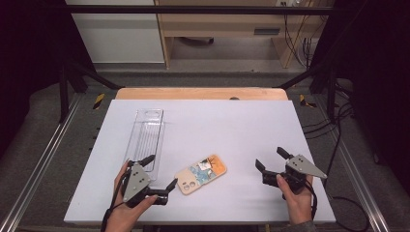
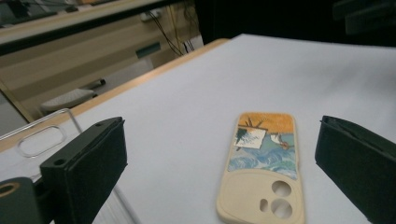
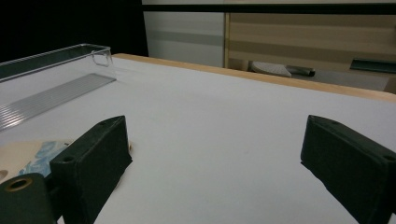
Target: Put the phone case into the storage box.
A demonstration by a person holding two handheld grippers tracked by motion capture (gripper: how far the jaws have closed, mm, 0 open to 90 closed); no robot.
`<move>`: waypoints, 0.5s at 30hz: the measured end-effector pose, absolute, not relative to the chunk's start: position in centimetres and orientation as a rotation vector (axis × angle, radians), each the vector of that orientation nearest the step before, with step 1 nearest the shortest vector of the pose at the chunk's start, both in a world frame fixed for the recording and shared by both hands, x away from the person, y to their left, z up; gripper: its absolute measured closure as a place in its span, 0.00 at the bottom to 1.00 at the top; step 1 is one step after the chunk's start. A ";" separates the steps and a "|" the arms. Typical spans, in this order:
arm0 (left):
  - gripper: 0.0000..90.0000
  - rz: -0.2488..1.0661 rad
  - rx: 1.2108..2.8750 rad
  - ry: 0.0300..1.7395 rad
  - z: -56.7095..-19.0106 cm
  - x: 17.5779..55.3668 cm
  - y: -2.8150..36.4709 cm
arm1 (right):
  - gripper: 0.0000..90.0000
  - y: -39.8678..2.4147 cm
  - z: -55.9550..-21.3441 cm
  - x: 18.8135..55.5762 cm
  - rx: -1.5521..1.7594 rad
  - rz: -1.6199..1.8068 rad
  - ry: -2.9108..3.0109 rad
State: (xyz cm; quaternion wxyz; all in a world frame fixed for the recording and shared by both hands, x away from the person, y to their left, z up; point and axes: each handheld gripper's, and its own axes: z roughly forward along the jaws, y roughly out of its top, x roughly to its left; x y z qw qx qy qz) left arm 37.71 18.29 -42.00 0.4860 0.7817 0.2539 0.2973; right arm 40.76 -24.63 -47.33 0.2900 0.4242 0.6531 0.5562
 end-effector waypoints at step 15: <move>0.03 0.540 2.016 0.673 -44.1 39.6 14.9 | 0.08 -24.4 -47.7 40.6 1.118 1.442 1.785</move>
